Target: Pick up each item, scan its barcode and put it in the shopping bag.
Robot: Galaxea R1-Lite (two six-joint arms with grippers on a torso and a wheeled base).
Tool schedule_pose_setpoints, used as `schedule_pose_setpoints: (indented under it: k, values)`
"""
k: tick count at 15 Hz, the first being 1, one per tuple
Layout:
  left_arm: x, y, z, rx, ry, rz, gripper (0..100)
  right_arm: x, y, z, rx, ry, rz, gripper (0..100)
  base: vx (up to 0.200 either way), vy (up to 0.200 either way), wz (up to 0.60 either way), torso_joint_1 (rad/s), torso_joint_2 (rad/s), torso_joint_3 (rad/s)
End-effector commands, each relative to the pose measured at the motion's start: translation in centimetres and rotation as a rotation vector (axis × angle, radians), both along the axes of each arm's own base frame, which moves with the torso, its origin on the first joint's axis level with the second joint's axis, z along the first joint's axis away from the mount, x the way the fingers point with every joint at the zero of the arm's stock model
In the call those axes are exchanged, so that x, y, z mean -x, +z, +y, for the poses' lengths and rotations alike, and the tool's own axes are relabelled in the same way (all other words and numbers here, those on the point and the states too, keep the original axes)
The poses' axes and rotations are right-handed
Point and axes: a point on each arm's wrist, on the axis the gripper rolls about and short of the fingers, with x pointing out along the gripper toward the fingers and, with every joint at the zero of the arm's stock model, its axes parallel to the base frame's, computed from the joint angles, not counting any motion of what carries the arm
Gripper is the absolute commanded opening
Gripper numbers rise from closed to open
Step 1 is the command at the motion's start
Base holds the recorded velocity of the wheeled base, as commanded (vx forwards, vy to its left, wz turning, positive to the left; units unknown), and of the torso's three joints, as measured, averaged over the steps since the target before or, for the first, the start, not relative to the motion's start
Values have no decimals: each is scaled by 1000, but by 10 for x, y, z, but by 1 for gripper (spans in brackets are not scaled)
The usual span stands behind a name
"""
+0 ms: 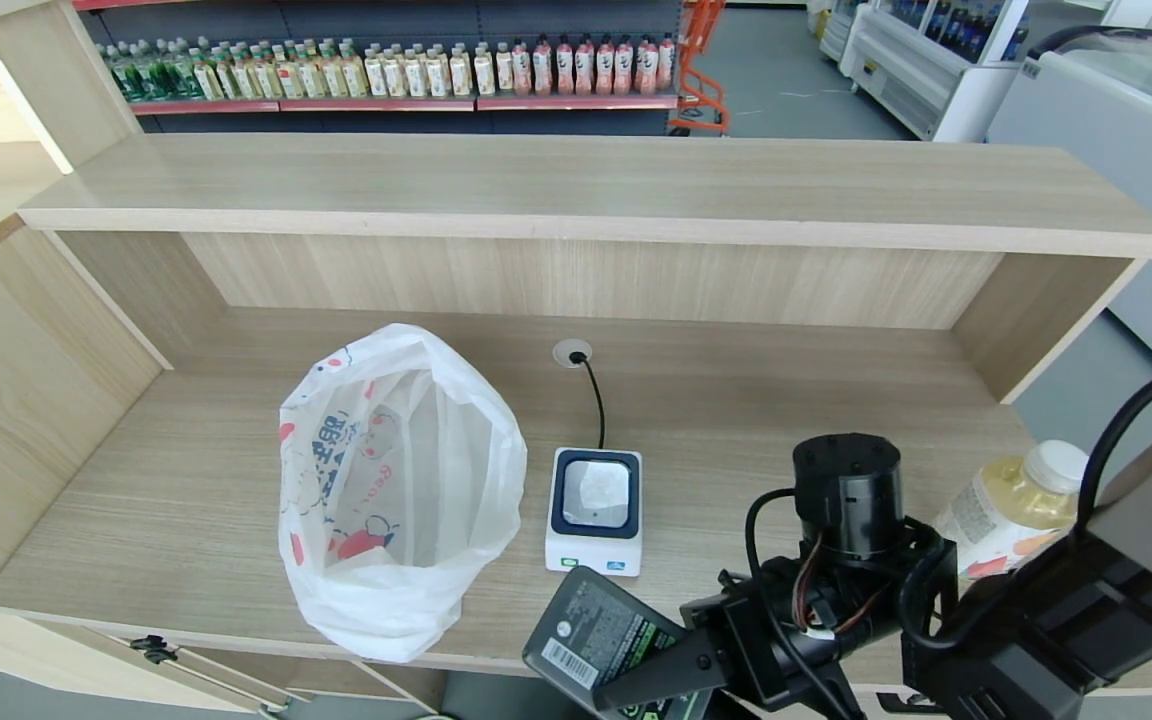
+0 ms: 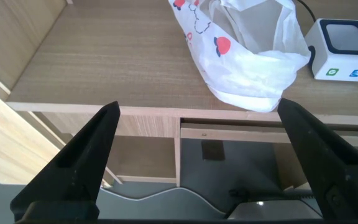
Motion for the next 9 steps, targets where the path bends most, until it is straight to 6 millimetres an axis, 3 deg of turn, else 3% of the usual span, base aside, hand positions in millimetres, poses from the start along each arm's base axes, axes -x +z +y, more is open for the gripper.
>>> schedule_pose_setpoints:
  k: [1, 9]
  values:
    - [0, 0, 0, 0, 0, -1, 100, -6, -7, 4, 7, -1, 9, 0, 0, 0, 0, 0, 0, 0]
    - [0, 0, 0, 0, 0, -1, 100, -22, -22, 17, 30, -7, 54, 0, 0, 0, 0, 0, 0, 0]
